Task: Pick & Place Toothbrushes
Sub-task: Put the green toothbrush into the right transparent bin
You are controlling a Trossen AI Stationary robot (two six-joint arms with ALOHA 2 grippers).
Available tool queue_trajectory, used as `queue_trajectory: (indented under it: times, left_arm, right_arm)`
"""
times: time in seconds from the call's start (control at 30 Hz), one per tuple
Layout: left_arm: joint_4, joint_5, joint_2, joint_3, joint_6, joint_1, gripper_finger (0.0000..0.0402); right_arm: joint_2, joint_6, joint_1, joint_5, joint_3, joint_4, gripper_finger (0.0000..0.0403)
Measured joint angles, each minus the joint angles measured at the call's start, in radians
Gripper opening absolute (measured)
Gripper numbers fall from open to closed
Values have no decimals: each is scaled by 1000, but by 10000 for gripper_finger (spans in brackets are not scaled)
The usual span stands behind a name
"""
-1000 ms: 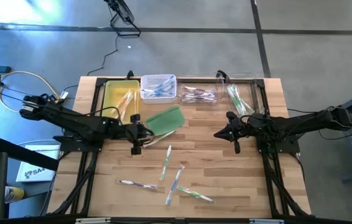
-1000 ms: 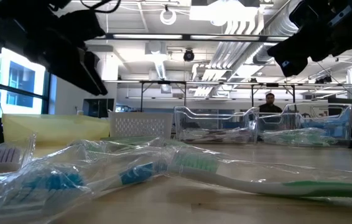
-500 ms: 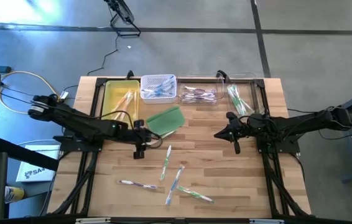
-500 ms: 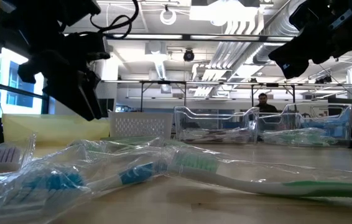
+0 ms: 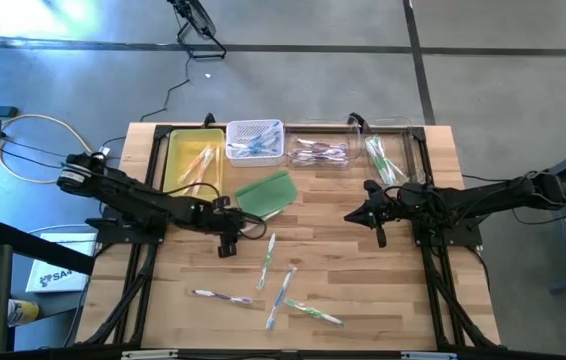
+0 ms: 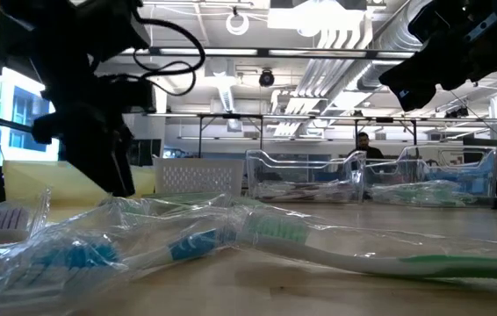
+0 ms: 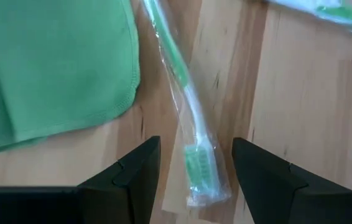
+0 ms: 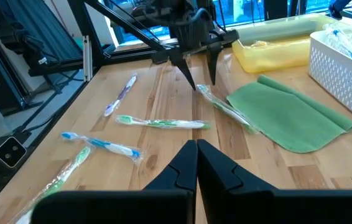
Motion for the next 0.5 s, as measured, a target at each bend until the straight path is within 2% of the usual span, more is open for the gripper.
queue_trajectory:
  times: [0.2,0.5]
  left_arm:
    - [111,7,82,0,0,0,193]
    - [131,46,135,2,-47,1,193]
  right_arm:
    - [0,0,0,0,0,-1,2]
    - [0,-15,0,0,0,-11,2]
